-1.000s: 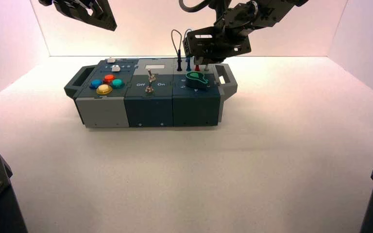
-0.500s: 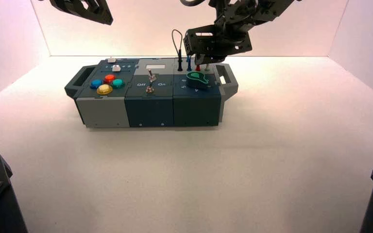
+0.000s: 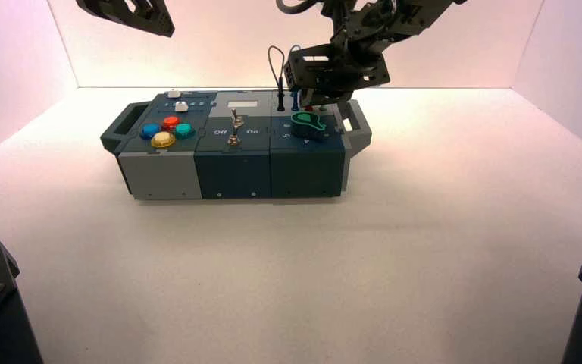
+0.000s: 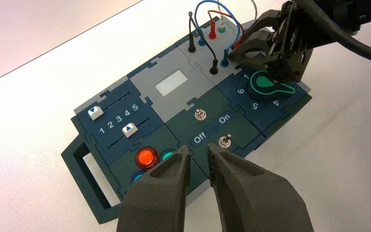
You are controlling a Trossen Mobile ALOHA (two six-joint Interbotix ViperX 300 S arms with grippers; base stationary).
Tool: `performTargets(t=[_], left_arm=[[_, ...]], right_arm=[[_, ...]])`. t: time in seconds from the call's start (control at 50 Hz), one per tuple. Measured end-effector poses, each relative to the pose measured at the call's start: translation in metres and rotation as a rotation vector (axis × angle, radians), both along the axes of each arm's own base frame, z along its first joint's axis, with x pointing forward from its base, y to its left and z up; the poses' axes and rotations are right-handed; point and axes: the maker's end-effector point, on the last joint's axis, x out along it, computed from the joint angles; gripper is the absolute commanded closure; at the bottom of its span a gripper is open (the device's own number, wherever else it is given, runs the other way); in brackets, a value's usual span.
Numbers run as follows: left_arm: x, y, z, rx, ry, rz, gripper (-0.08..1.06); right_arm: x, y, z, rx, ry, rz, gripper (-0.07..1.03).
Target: Insert the red wire.
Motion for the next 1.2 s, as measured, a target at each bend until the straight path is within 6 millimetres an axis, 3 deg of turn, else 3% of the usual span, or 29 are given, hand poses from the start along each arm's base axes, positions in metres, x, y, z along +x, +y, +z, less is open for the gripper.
performTargets(t=[0.42, 0.66, 1.2], left_arm=[[0.000, 0.001, -0.001, 0.002, 0.006, 0.005, 0.75], [-0.001, 0.001, -0.001, 0.003, 0.008, 0.002, 0.75], [0.000, 0.002, -0.006, 0.011, 0.013, 0.005, 0.75]], right_arm=[[-0.014, 0.000, 0.006, -0.036, 0.128, 0.028, 0.62], [-0.024, 0.002, 0.020, -0.094, 0.220, 0.087, 0.62], [-0.039, -0.011, 0.059, -0.139, 0.242, 0.136, 0.62]])
